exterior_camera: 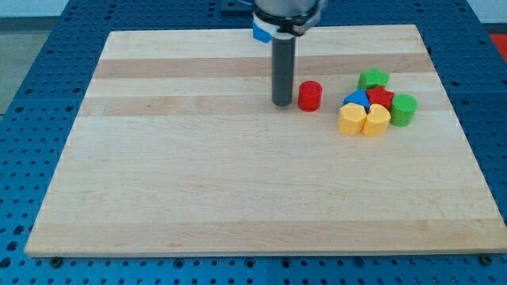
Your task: Push the red circle into the green star
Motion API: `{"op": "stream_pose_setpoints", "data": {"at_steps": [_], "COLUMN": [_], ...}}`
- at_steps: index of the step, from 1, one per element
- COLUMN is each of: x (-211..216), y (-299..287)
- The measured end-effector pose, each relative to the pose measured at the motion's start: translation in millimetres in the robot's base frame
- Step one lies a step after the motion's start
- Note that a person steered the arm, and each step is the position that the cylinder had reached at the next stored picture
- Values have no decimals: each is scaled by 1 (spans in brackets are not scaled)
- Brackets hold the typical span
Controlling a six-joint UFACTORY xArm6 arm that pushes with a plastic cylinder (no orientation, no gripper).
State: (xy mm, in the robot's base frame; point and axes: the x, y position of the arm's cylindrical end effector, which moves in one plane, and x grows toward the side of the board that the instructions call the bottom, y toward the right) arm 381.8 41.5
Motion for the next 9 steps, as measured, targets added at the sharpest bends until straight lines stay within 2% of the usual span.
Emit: {"op": "stream_pose_setpoints", "data": {"at_steps": [2, 3, 4, 7, 8, 9], "x": [6, 0, -36, -11, -49, -109], "y": [67, 62, 59, 78, 77, 116]}}
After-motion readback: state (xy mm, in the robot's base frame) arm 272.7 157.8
